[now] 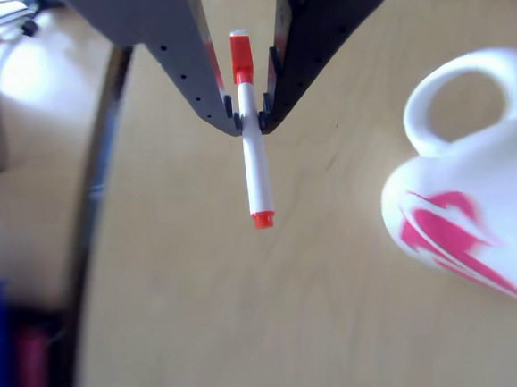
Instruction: Grab the pen and place it in the cup.
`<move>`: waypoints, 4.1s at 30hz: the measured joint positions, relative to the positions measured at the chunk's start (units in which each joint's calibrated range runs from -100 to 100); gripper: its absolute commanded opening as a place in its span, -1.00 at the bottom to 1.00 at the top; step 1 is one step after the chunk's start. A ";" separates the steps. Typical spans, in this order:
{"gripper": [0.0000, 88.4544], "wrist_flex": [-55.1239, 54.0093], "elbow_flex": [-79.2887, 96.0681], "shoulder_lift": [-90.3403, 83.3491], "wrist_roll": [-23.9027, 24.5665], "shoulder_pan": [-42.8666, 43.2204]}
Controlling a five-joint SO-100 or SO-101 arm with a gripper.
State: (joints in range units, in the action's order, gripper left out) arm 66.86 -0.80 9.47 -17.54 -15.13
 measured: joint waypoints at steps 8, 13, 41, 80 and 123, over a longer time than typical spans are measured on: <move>-0.97 -4.66 8.51 -18.69 0.29 1.25; -0.97 -15.76 22.61 -28.29 0.24 4.21; -0.97 -60.34 55.94 -53.64 6.20 17.86; -0.97 -93.47 71.99 -42.61 6.25 30.11; -0.40 -93.98 66.67 -35.37 6.25 24.21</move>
State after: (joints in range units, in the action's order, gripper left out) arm -27.12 65.87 -25.89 -11.28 9.08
